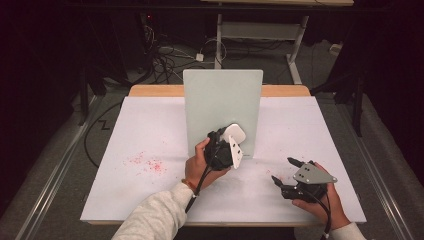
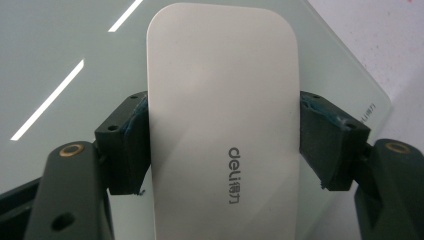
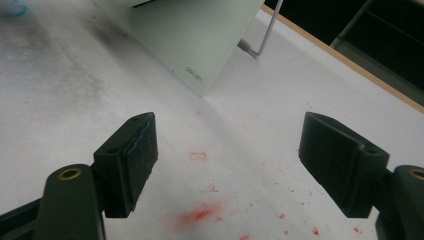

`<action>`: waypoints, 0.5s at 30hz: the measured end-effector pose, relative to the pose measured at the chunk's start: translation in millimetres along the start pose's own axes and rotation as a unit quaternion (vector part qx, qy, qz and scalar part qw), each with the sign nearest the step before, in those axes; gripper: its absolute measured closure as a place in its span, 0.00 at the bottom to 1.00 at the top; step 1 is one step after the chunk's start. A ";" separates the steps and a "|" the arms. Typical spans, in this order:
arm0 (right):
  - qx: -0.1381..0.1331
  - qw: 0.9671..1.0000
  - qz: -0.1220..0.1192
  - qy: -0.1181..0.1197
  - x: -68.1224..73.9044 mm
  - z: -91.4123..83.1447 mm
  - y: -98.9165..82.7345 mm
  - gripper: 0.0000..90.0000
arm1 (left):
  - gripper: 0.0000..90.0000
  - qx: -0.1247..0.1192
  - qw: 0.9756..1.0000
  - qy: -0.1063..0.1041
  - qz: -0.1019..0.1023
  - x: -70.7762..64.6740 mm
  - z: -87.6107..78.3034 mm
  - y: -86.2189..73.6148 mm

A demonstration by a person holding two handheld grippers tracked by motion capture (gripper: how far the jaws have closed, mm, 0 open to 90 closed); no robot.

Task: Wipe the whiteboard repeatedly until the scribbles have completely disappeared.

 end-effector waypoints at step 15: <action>0.001 1.000 0.002 0.002 1.1 0.3 -0.2 0.27 | 0.31 -0.031 0.999 0.007 0.007 -0.9 16.0 50.8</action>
Point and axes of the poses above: each handheld gripper's, and its own axes: z roughly forward along the jaws, y roughly out of its top, x roughly to its left, the point moved 4 cm from there along z, roughly forward along the jaws, and after that the axes turned 5 degrees about -x, right-handed, at the moved point
